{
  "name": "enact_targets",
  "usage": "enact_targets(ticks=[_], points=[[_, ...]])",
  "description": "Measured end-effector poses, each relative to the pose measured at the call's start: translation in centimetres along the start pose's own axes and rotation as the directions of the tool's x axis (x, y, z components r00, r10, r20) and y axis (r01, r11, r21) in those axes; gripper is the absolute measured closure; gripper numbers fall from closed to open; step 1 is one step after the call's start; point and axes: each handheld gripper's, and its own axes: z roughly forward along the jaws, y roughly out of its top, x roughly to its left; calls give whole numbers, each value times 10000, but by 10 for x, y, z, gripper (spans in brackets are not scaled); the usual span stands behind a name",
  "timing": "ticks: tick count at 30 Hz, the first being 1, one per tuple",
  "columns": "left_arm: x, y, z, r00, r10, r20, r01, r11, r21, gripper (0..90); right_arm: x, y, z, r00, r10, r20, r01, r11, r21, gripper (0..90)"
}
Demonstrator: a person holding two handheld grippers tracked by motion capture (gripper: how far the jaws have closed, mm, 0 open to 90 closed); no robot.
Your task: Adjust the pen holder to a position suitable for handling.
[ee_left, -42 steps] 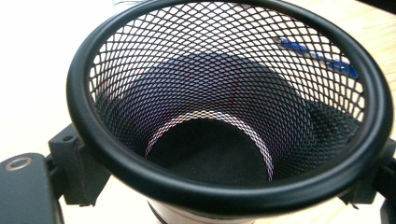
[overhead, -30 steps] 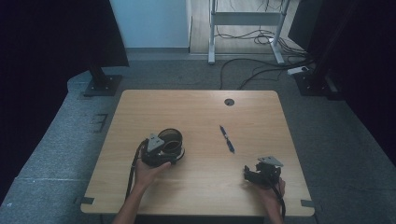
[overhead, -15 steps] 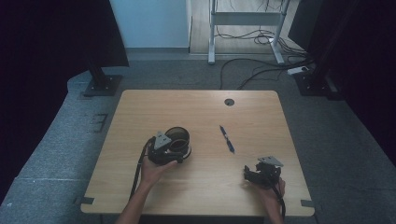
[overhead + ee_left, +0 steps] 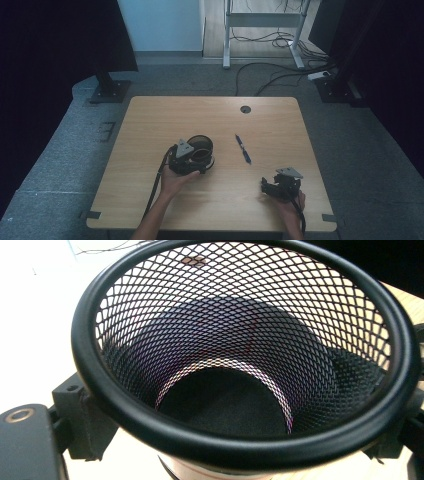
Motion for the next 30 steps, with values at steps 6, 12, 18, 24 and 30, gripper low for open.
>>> enact_targets(ticks=[6,12,18,24,30], points=[[-11,-1,15,9997,115,193,-119,9997,218,103,0,0,0,10000,4,-2,-4,10000,-1,130],[-19,0,28,9995,115,293,-124,9994,319,103,0,0,0,10000,3,-2,-3,10000,1,129],[-29,-1,40,9989,203,434,-221,9989,403,102,0,0,0,10000,-3,-2,3,10000,-1,130],[-32,-3,48,9990,200,402,-220,9985,508,102,0,0,0,10000,-7,-2,7,10000,-3,131],[-32,-6,55,9993,250,287,-268,9976,642,102,0,0,0,10000,-11,-6,11,10000,-5,132]])
